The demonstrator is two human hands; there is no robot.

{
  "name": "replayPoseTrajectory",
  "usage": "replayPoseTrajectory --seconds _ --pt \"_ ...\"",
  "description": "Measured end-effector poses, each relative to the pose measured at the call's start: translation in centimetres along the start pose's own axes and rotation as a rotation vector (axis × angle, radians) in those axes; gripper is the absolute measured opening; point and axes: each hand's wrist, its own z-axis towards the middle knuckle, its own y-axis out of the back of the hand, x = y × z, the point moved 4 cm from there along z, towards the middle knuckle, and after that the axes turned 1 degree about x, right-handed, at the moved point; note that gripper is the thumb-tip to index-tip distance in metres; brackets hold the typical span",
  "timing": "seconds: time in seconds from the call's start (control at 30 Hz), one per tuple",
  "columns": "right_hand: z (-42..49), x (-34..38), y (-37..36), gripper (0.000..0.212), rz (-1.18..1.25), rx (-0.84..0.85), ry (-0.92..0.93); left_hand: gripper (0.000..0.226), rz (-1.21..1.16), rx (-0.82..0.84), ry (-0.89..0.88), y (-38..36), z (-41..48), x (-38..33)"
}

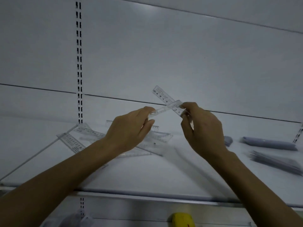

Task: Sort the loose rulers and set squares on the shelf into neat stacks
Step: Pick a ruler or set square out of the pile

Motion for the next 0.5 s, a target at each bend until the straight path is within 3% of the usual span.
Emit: replayPoseTrajectory --seconds 0.27,0.5 --pt "1.9 -11.0 9.0 0.017 0.005 -0.11 0.03 0.034 -0.079 0.063 0.012 -4.4 7.7 -10.3" --pt "-1.4 -23.4 15.5 0.015 0.03 -0.086 -0.044 0.033 -0.211 0.137 0.032 -13.0 12.2 -22.3"
